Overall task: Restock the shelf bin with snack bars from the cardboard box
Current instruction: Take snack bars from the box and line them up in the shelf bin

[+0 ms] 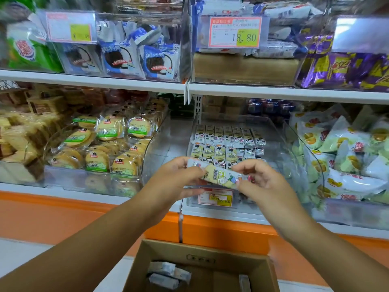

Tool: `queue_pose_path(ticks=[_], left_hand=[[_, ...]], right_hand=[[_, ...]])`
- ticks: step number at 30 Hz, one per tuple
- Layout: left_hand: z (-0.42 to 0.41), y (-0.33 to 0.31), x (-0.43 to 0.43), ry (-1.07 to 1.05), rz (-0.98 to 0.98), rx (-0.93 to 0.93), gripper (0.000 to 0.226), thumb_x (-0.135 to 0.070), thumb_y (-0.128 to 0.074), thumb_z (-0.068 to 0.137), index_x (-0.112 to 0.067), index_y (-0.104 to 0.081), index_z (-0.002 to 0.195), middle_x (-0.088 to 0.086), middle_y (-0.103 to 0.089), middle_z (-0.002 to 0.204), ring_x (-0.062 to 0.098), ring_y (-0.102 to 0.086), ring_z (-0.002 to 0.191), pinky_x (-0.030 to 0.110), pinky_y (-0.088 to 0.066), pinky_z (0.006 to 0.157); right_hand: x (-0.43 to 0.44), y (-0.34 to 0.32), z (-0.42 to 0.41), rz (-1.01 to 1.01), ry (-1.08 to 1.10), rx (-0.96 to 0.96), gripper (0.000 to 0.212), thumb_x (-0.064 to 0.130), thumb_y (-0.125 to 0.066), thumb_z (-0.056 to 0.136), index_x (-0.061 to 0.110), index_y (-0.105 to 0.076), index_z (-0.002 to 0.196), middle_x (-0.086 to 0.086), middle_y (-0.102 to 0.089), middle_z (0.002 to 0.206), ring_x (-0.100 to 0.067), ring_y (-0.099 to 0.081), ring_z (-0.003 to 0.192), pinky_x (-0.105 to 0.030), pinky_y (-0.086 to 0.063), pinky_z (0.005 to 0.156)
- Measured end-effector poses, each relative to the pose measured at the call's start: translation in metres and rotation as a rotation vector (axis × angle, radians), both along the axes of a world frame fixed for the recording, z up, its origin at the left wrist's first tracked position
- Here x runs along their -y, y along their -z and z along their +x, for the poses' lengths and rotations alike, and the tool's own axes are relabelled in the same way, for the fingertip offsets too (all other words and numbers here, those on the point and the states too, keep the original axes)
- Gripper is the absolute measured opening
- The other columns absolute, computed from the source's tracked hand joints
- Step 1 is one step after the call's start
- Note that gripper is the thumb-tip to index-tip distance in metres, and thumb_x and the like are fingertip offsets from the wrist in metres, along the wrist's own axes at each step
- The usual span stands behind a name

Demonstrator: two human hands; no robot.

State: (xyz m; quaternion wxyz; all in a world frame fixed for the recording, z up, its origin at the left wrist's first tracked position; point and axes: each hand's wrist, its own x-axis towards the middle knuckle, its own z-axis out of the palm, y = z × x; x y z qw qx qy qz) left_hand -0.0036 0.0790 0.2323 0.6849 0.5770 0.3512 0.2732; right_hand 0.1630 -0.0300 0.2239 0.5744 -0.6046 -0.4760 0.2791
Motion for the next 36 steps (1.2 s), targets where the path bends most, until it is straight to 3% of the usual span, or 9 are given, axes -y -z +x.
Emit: queue_pose_path(ticks=[3,7,11,16,24,27,29,33,36], left_hand=[[0.001,0.003,0.002,0.018,-0.076,0.029,0.016,0.001,-0.064,0.089,-0.004,-0.056,0.101,0.020,-0.067,0.110,0.028,-0.072,0.096,0.038,-0.060,0.086],[0.005,0.002,0.010,0.039,-0.153,0.138,0.041,0.009,-0.060,0.089,-0.012,-0.055,0.123,0.026,-0.065,0.118,0.037,-0.070,0.102,0.041,-0.059,0.087],[0.007,0.001,0.012,0.070,-0.153,0.174,0.046,0.004,-0.061,0.090,-0.021,-0.059,0.129,0.024,-0.067,0.120,0.035,-0.069,0.105,0.043,-0.057,0.092],[0.008,0.001,0.018,0.085,0.029,0.056,0.032,-0.016,-0.067,0.090,-0.029,-0.067,0.120,-0.002,-0.076,0.104,0.018,-0.072,0.100,0.035,-0.059,0.088],[0.012,-0.001,0.013,0.052,0.451,-0.103,0.026,-0.026,-0.060,0.096,-0.039,-0.067,0.117,-0.021,-0.069,0.112,-0.010,-0.060,0.105,0.018,-0.050,0.089],[0.011,0.010,0.001,-0.151,0.843,-0.280,0.036,-0.026,-0.062,0.093,-0.039,-0.057,0.126,-0.019,-0.054,0.122,-0.003,-0.050,0.114,0.027,-0.047,0.098],[0.009,0.018,-0.010,-0.216,0.871,-0.355,0.051,-0.028,-0.063,0.094,-0.035,-0.044,0.140,-0.011,-0.045,0.134,0.007,-0.047,0.123,0.036,-0.045,0.104],[0.004,0.027,-0.022,-0.157,0.675,-0.473,0.061,-0.031,-0.054,0.099,-0.027,-0.026,0.153,-0.008,-0.039,0.150,0.006,-0.050,0.125,0.022,-0.040,0.094],[0.002,0.032,-0.022,-0.056,0.668,-0.486,0.052,-0.026,-0.048,0.102,-0.033,-0.030,0.150,-0.017,-0.048,0.138,0.010,-0.053,0.125,0.019,-0.035,0.091]], right_hand=[[-0.002,-0.003,0.006,0.093,0.107,-0.096,0.028,0.007,-0.069,0.084,0.030,-0.062,0.098,0.011,-0.066,0.098,-0.004,-0.065,0.090,-0.017,-0.051,0.069],[-0.003,-0.001,0.005,0.164,0.214,-0.128,0.027,0.019,-0.072,0.083,0.030,-0.056,0.102,0.017,-0.066,0.105,-0.007,-0.068,0.095,-0.035,-0.052,0.085],[0.001,0.005,-0.012,0.090,0.074,-0.046,0.039,0.019,-0.071,0.083,0.036,-0.054,0.113,0.035,-0.062,0.100,-0.002,-0.067,0.097,-0.031,-0.053,0.089],[-0.001,0.017,-0.023,0.064,0.000,0.167,0.057,0.015,-0.077,0.078,0.056,-0.053,0.110,0.012,-0.051,0.118,-0.006,-0.065,0.098,-0.023,-0.054,0.082],[-0.016,0.005,0.011,0.016,0.204,0.128,0.042,0.010,-0.063,0.086,0.038,-0.058,0.118,0.004,-0.065,0.102,-0.008,-0.064,0.093,-0.020,-0.049,0.074],[-0.018,-0.001,0.031,-0.075,0.316,0.214,0.038,0.012,-0.060,0.089,0.030,-0.057,0.122,0.012,-0.061,0.088,-0.002,-0.060,0.077,-0.008,-0.043,0.054],[-0.020,0.002,0.041,-0.163,0.330,0.326,0.036,0.014,-0.059,0.089,0.027,-0.057,0.122,0.009,-0.060,0.079,-0.009,-0.059,0.070,-0.011,-0.041,0.048],[-0.030,0.015,0.048,-0.307,0.275,0.498,0.033,0.020,-0.056,0.092,0.024,-0.056,0.125,0.008,-0.059,0.088,-0.011,-0.057,0.081,-0.014,-0.041,0.060],[-0.034,0.021,0.051,-0.311,0.273,0.600,0.035,0.024,-0.053,0.095,0.023,-0.055,0.130,0.010,-0.057,0.095,-0.020,-0.051,0.113,-0.032,-0.047,0.089]])
